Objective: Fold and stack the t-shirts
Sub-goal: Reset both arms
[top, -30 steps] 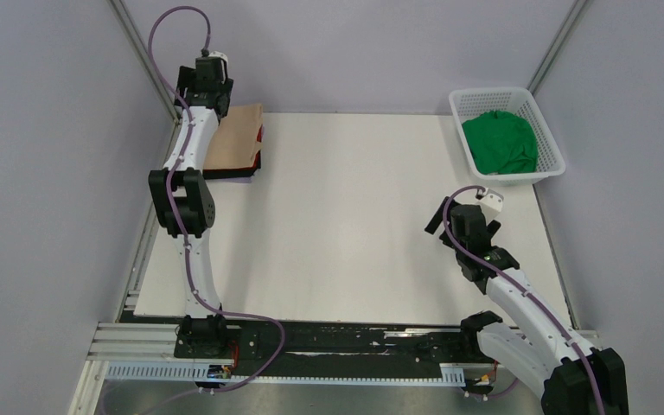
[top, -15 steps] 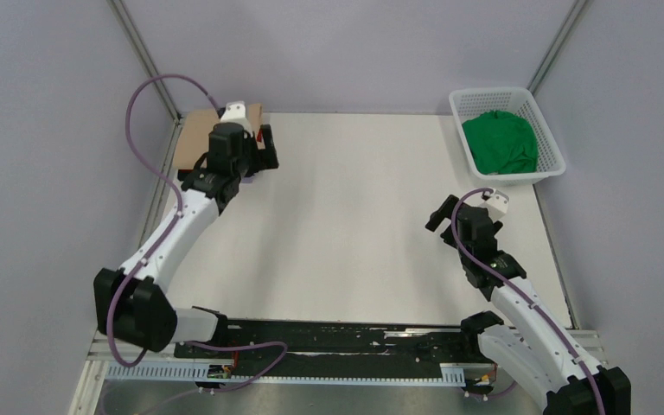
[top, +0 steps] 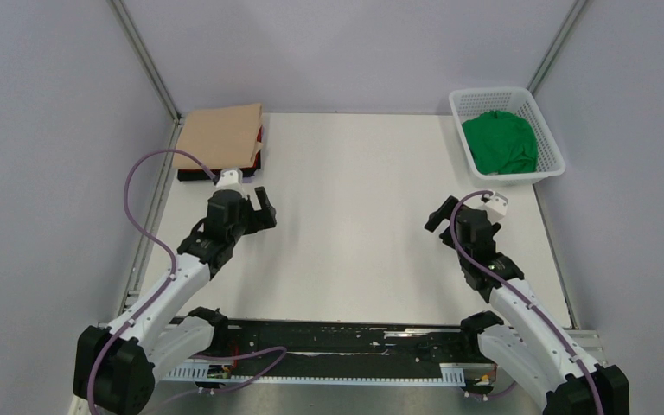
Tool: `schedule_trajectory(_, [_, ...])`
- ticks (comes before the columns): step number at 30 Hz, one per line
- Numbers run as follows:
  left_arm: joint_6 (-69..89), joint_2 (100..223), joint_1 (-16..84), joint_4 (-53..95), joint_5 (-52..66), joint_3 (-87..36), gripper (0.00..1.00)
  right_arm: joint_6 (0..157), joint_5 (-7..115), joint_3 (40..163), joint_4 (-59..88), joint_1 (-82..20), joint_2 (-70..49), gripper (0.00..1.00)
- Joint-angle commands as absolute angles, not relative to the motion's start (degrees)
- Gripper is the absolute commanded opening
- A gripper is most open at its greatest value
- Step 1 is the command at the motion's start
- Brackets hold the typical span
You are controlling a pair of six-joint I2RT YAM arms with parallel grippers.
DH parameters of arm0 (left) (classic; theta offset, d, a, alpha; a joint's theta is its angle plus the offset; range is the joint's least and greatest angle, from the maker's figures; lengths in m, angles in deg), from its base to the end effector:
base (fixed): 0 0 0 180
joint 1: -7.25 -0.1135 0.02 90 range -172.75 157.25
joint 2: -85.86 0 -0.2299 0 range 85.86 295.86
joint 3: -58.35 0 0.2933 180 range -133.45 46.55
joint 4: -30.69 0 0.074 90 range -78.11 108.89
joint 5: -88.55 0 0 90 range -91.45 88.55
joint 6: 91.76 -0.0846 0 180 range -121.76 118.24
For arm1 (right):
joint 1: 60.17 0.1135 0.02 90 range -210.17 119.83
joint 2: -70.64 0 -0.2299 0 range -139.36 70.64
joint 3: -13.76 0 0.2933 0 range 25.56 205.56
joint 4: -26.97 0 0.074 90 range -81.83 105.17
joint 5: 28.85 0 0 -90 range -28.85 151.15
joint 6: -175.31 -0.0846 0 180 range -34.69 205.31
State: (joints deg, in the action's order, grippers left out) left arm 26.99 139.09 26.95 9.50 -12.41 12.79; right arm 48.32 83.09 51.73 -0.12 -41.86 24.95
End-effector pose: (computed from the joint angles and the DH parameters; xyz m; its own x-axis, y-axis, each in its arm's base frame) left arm 0.2978 -0.0896 0.1827 -0.4822 -0.3289 -0.8120 -0.0659 0.9378 -0.3408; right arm 0.2712 0.0565 0.1516 -0.4330 0.4446 -0.7841 0.3260 0.8883 0.3236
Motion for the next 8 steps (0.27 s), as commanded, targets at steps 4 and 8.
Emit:
schedule_trajectory(4, [27.7,138.8,27.0,15.1,-12.5,12.4,1.0,48.0,83.2,52.0,3.8,-42.0,22.3,1.0])
schedule_trajectory(8, [27.3,139.1,27.0,15.8,-12.9,12.6,1.0,48.2,83.7,52.1,4.0,-41.9,21.6,1.0])
